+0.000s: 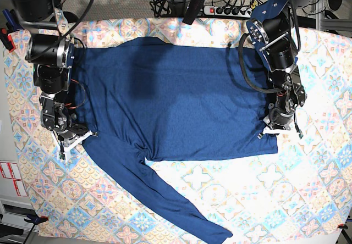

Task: Fold the T-shirt properly
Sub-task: 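Fold the grasped edge over toward the collar with both grippers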

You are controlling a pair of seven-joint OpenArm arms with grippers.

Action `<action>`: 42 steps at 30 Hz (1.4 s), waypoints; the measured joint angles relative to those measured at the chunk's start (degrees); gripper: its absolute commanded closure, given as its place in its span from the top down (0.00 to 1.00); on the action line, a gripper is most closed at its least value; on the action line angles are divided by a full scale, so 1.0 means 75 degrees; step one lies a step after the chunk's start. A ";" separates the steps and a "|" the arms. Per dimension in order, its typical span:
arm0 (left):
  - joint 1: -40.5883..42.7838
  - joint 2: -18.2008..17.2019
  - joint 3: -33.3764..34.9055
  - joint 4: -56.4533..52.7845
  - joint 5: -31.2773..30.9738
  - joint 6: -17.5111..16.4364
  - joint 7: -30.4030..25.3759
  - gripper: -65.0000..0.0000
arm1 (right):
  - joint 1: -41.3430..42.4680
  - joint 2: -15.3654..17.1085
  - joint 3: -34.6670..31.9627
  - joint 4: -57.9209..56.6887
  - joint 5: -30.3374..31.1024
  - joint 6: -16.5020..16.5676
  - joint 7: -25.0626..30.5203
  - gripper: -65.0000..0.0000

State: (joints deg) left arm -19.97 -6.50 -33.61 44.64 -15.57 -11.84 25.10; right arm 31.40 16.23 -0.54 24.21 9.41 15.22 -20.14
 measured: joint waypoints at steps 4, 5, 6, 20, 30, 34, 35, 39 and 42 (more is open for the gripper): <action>0.0000 0.0000 0.0000 0.0000 -0.0003 0.0000 0.0000 0.00 | -0.0017 -0.0006 0.0050 0.0023 0.0000 0.0026 -0.0023 0.04; 0.0000 0.0000 -0.0003 0.0000 -0.0003 0.0000 0.0000 0.00 | -0.0023 -0.0006 0.0058 0.0026 0.0003 0.0026 -0.0012 0.02; 0.0000 0.0000 -0.0003 0.0000 -0.0003 0.0000 0.0000 0.00 | -0.0023 -0.0006 0.0058 0.0032 0.0000 0.0029 -0.0020 0.01; 0.0434 0.0023 0.0009 0.0653 0.0029 0.0026 0.0128 0.00 | -0.1469 0.0245 0.0449 0.3206 -0.0015 0.0991 -0.1445 0.01; 0.0962 0.0154 0.0017 0.1338 0.0029 0.0029 0.0166 0.00 | -0.2264 0.0294 0.2078 0.5021 -0.0032 0.1658 -0.2544 0.01; 0.1061 0.0146 0.0015 0.1349 0.0000 0.0000 0.0108 0.00 | -0.2538 0.0271 0.2404 0.5622 -0.0023 0.2101 -0.2876 0.01; 0.1067 0.0146 0.0015 0.1349 -0.0003 -0.0003 0.0090 0.00 | -0.2605 0.0274 0.2480 0.5753 -0.0017 0.2177 -0.2999 0.01; 0.1271 0.0149 0.0020 0.1521 -0.0058 -0.0055 0.0041 0.00 | -0.2987 0.0291 0.2702 0.6467 -0.0032 0.2393 -0.3299 0.01; 0.1542 0.0233 0.0012 0.2011 0.0032 0.0038 0.0157 0.00 | -0.3214 0.0280 0.2699 0.6854 -0.0029 0.2425 -0.3328 0.01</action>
State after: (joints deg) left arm -8.40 -4.75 -33.52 59.72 -15.33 -11.55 26.28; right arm 7.29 18.33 19.70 75.61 9.19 33.41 -45.10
